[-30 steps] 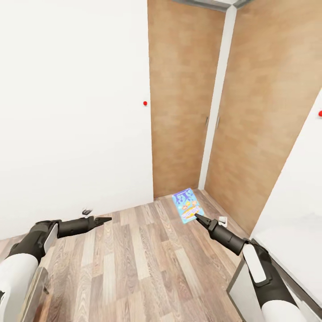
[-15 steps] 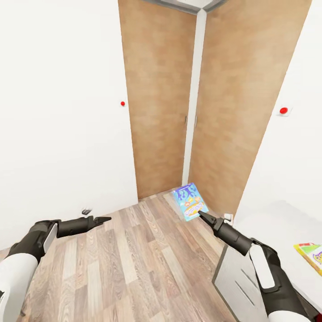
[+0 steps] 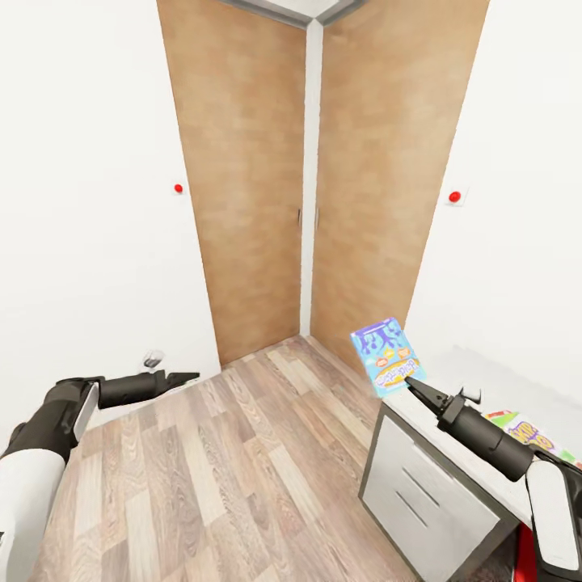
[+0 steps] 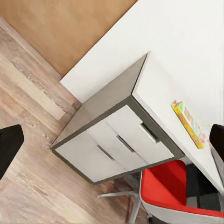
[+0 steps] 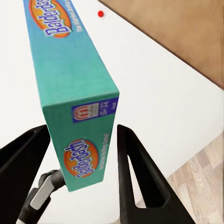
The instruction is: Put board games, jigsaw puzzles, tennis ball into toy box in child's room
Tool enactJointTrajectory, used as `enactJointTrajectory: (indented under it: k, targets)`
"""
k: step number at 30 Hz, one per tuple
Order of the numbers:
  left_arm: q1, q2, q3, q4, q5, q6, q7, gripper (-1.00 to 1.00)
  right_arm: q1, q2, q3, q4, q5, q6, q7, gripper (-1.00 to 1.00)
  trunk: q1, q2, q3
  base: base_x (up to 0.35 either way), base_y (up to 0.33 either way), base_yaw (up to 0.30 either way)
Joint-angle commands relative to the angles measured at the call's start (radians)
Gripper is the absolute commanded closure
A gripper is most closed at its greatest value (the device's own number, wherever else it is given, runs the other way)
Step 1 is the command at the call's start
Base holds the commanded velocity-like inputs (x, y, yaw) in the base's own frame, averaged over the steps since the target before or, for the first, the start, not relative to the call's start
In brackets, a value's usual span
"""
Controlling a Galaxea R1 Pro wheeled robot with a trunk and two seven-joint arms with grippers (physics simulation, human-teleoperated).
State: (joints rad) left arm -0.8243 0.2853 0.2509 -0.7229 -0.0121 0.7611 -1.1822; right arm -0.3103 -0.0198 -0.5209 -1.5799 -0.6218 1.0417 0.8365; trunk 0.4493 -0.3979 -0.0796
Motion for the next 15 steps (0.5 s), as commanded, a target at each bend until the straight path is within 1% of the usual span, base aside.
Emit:
enactJointTrajectory:
  k: [1, 2, 3, 5, 6, 10, 13, 15]
  targets:
    - [0.001, 0.0, 0.002, -0.054, -0.002, 0.051, -0.03, -1.0, -0.001, 0.0, -0.009, -0.001, -0.002, 0.006, 0.007, 1.0, 0.001, -0.002, -0.002, 0.0, 0.0, -0.282]
    - [0.004, 0.002, 0.002, -0.108, -0.003, 0.086, -0.061, -1.0, -0.001, 0.0, -0.015, -0.001, -0.002, 0.006, 0.007, 1.0, 0.001, -0.002, -0.002, 0.0, 0.0, -0.282]
    - [0.007, 0.004, 0.002, -0.133, -0.003, 0.099, -0.078, -1.0, -0.001, 0.0, -0.018, -0.001, -0.002, 0.006, 0.007, 1.0, 0.001, -0.002, -0.002, 0.0, 0.0, -0.282]
    - [0.023, 0.015, 0.004, -0.201, -0.005, 0.127, -0.135, -1.0, -0.001, 0.0, -0.024, -0.001, -0.002, 0.006, 0.007, 1.0, 0.001, -0.002, -0.002, 0.0, 0.0, -0.283]
    - [0.03, 0.019, 0.006, -0.22, -0.005, 0.134, -0.153, -1.0, 0.001, 0.0, -0.026, -0.001, -0.002, 0.006, 0.007, 1.0, 0.001, -0.002, -0.002, 0.0, 0.0, -0.283]
    - [0.042, 0.026, 0.007, -0.246, -0.006, 0.144, -0.18, -1.0, 0.02, 0.0, -0.043, -0.002, -0.001, 0.006, 0.009, 1.0, 0.001, -0.002, -0.002, 0.0, 0.0, -0.283]
    - [0.046, 0.026, 0.006, -0.253, -0.007, 0.146, -0.185, -1.0, 0.031, 0.0, -0.079, -0.002, -0.001, 0.006, 0.019, 1.0, 0.001, -0.002, -0.002, 0.0, 0.0, -0.283]
    - [0.058, 0.032, 0.01, -0.255, -0.007, 0.147, -0.188, -1.0, 0.044, 0.0, -0.135, -0.002, -0.001, 0.006, 0.054, 1.0, 0.001, -0.002, -0.002, 0.0, 0.0, -0.276]
